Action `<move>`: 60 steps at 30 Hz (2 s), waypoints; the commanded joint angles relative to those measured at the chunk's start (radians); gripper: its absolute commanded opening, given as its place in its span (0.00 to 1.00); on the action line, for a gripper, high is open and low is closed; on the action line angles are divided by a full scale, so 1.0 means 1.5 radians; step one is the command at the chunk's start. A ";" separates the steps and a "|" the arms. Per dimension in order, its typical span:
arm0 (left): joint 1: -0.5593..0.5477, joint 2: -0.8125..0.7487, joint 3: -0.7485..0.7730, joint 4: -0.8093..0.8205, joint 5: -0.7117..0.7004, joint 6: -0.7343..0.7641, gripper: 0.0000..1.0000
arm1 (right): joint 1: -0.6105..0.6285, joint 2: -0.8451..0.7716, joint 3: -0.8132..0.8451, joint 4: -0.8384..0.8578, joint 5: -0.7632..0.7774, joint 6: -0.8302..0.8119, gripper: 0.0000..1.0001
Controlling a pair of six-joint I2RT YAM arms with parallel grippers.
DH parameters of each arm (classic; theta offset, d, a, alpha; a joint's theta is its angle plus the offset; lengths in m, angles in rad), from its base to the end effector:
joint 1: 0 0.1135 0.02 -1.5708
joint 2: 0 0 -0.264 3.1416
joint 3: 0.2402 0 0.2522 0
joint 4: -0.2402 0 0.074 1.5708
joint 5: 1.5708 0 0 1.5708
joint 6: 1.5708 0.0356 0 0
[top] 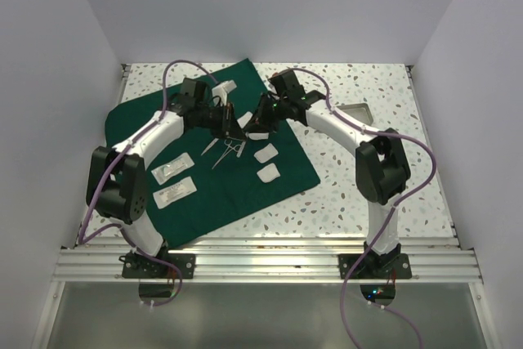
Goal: Prepare the surgical pack
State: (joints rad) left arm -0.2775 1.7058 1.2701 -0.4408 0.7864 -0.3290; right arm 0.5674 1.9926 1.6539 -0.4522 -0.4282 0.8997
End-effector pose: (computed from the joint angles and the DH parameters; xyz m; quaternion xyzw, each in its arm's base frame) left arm 0.3454 -0.1246 0.2499 0.1080 0.8717 -0.4377 0.1923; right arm 0.3748 0.2564 0.2539 0.0698 0.9047 0.3947 0.1444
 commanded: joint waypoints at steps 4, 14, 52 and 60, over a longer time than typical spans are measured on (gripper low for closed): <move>0.007 0.000 0.041 0.005 -0.061 0.011 0.40 | -0.040 0.009 0.019 -0.025 0.033 0.027 0.00; 0.019 0.008 0.065 -0.081 -0.252 0.115 0.46 | -0.267 -0.015 -0.034 -0.047 0.233 0.146 0.00; 0.019 0.198 0.099 -0.058 -0.495 0.216 0.50 | -0.300 0.004 0.086 -0.218 0.321 -0.130 0.49; 0.018 0.217 0.068 -0.037 -0.475 0.216 0.36 | -0.253 -0.034 0.053 -0.223 0.312 -0.155 0.49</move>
State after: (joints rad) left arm -0.2535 2.0029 1.3968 -0.5346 0.0628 -0.0277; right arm 0.1776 1.9831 1.7447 -0.7727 0.0322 0.7109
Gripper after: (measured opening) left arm 0.379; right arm 0.489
